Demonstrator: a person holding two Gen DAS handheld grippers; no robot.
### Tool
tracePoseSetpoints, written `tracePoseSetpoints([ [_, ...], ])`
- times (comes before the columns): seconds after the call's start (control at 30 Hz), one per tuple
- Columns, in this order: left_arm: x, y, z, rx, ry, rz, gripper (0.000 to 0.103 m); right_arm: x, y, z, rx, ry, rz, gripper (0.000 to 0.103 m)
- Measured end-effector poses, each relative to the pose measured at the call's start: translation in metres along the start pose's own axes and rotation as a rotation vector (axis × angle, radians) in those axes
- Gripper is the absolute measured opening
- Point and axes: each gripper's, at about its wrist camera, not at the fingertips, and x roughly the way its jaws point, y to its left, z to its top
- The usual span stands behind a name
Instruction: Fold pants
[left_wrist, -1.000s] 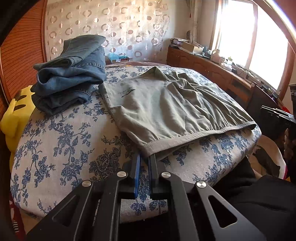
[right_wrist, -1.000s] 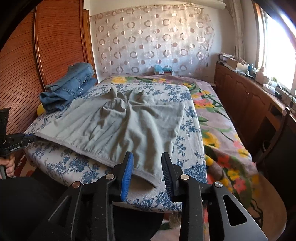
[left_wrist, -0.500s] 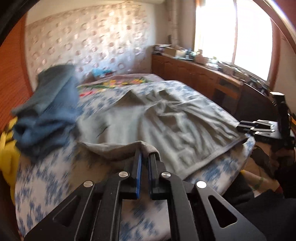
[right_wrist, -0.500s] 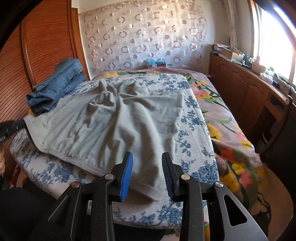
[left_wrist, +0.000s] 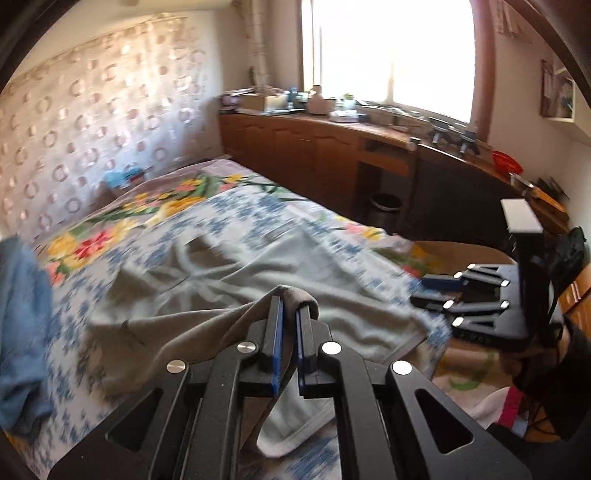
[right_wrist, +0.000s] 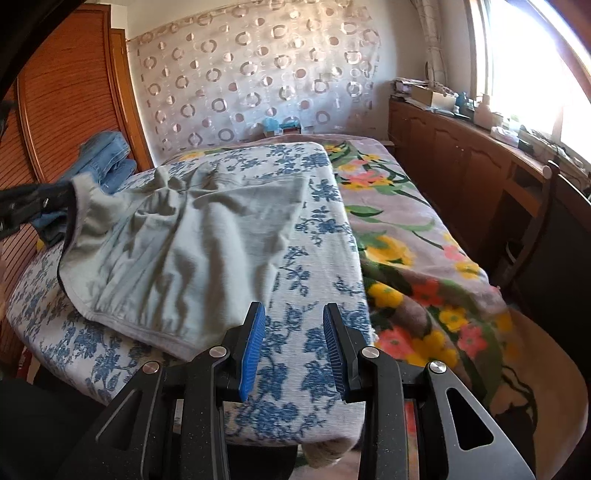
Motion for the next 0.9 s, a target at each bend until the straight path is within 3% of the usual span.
tracePoseSetpoints([
  [0.2,0.018,-0.036,0.025,0.058,0.013,-0.073,0.007,-0.001,-0.008,-0.002,0.022,-0.013,-0.01,0.034],
  [0.4,0.03,-0.042,0.02,0.035,0.056,-0.098,0.007,0.001,-0.009,-0.003,0.032,-0.014,-0.02,0.034],
  [0.57,0.03,-0.038,0.014,0.03,0.076,-0.076,0.028,0.001,-0.005,-0.003,0.026,-0.015,-0.011,0.034],
  [0.63,0.026,-0.034,0.01,0.028,0.068,-0.058,0.044,0.002,-0.002,-0.001,0.02,-0.016,-0.007,0.034],
  [0.77,0.023,-0.022,0.0,0.02,0.082,-0.039,0.055,0.002,0.0,0.001,0.006,-0.022,0.002,0.034],
  [0.83,0.022,-0.017,-0.009,0.019,0.092,-0.039,0.071,0.003,0.003,0.003,0.0,-0.026,0.005,0.034],
  [0.9,0.023,-0.012,-0.018,0.018,0.106,-0.044,0.073,0.004,0.002,0.003,-0.005,-0.027,0.005,0.034],
])
